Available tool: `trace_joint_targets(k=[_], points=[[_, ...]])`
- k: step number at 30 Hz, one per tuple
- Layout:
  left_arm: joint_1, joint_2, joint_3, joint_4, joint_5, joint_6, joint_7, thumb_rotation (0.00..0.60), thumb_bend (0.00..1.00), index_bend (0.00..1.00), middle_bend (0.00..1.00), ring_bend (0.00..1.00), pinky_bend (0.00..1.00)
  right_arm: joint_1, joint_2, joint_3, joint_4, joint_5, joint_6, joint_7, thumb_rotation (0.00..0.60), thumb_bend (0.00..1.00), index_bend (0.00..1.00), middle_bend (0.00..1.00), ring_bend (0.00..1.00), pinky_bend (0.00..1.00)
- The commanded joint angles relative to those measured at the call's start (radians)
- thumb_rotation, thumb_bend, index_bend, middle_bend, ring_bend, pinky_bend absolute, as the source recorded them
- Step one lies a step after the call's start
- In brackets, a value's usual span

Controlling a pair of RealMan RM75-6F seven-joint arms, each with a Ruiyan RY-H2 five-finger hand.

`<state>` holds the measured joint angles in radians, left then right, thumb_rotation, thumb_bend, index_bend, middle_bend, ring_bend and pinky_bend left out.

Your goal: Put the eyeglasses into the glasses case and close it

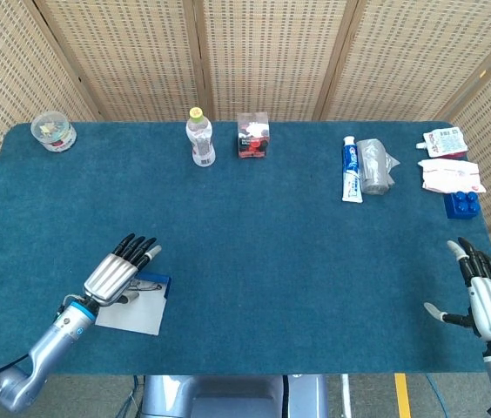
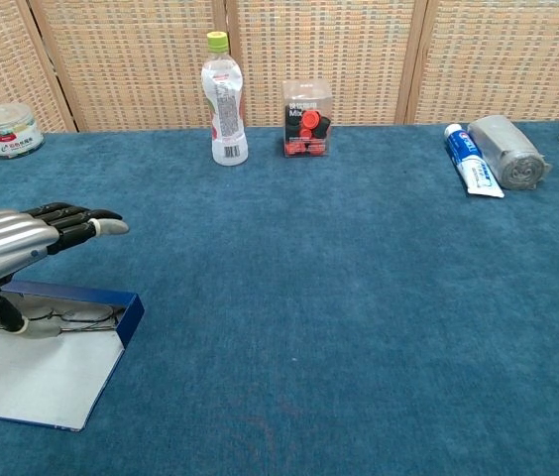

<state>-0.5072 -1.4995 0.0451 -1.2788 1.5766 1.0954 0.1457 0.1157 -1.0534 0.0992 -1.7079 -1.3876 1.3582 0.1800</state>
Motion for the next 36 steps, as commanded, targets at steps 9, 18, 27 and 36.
trace_joint_targets(k=[9,18,27,36], points=[[0.052,0.092,0.068,-0.052,0.089,0.113,-0.139,0.600,0.00,0.00,0.00,0.00,0.00,-0.001,0.000,0.001,-0.001,-0.001,0.003,-0.001,0.600,0.00,0.00,0.00,0.00,0.00],[0.151,0.081,0.163,0.023,0.210,0.288,-0.285,0.600,0.14,0.12,0.00,0.00,0.00,-0.003,-0.002,0.000,-0.003,-0.005,0.010,-0.004,0.600,0.00,0.00,0.00,0.00,0.00],[0.201,0.084,0.182,0.024,0.200,0.299,-0.263,0.600,0.31,0.37,0.00,0.00,0.00,-0.005,-0.003,0.000,-0.002,-0.006,0.014,-0.003,0.600,0.00,0.00,0.00,0.00,0.00],[0.236,0.049,0.168,0.036,0.170,0.286,-0.207,0.600,0.31,0.38,0.00,0.00,0.00,-0.005,-0.002,0.001,-0.002,-0.006,0.013,0.000,0.600,0.00,0.00,0.00,0.00,0.00]])
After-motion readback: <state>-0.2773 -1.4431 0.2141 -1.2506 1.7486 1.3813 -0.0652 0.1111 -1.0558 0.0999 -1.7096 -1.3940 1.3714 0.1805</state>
